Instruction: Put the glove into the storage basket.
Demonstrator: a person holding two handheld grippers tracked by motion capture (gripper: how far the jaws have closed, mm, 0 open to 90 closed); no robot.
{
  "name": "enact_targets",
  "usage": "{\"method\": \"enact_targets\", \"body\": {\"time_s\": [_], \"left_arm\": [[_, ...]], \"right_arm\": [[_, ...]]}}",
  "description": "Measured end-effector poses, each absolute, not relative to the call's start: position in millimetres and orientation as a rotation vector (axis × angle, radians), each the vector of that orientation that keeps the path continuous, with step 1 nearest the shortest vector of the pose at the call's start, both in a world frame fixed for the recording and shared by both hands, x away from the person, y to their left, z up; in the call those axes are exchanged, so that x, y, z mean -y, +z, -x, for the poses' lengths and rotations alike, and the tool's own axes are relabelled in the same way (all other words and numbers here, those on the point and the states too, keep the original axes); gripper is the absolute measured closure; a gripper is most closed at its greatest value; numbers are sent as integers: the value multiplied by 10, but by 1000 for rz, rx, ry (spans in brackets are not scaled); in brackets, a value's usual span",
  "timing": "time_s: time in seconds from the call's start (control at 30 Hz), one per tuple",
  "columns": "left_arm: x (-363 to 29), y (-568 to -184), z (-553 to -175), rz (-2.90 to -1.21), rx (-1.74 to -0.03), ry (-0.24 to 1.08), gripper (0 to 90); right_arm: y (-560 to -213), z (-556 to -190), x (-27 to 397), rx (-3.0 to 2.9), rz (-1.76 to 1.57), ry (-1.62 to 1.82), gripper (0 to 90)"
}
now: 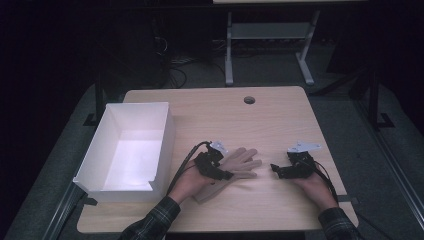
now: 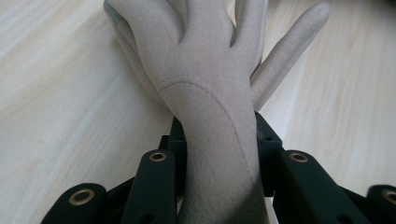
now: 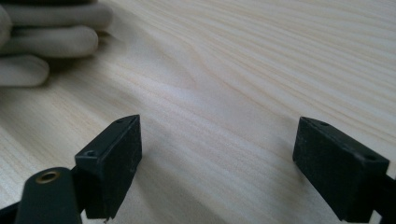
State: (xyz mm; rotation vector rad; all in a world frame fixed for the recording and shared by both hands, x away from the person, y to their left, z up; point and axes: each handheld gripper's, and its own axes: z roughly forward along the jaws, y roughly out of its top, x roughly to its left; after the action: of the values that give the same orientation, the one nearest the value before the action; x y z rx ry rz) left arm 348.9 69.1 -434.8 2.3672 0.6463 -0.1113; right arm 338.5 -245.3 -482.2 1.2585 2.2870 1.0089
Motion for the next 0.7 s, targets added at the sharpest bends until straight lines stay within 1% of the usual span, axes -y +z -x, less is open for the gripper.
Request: {"method": "enact_targets", "body": {"time_s": [0.17,0.7], "left_arm": [[-696,-4142,-3504,-2317,-670,-106,675],[-822,-3469,-3616,-2267,-715,-28,675]], "right_arm": [[-4823,-3385,2453,-2287,-1257,1010,153],[-4824,-3384,2450,-2287,-1258,1013,152]]}}
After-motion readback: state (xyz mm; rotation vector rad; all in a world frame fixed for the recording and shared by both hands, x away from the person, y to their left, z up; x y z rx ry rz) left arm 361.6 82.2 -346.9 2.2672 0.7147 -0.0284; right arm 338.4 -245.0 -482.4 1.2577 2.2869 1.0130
